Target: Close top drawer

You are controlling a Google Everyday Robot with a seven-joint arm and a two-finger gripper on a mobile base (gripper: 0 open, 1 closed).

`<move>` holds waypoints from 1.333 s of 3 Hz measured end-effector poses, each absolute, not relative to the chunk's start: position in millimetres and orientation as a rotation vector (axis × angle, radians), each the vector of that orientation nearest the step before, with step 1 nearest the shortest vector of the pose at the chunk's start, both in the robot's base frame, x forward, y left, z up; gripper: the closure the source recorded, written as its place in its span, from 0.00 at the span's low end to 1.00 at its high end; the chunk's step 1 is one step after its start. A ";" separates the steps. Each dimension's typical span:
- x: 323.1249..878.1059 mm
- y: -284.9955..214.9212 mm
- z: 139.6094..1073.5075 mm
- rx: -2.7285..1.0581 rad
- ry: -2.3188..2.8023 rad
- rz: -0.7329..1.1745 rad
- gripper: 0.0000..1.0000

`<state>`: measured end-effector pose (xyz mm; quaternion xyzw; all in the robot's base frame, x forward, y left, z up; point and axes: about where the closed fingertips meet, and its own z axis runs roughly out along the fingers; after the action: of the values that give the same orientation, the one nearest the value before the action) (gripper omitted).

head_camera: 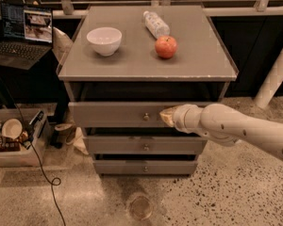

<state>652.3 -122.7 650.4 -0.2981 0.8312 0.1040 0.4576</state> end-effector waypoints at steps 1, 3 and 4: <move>668.9 -125.2 656.0 -0.759 2.037 0.233 0.81; 622.4 -136.5 642.7 -0.686 2.100 0.255 0.27; 547.6 -153.3 630.7 -0.604 2.200 0.241 0.00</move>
Offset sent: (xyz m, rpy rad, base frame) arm -0.0222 -0.0072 -0.0123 0.0382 0.0190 -0.0303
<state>547.6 -153.3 630.7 -0.2402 0.8741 0.0956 0.4112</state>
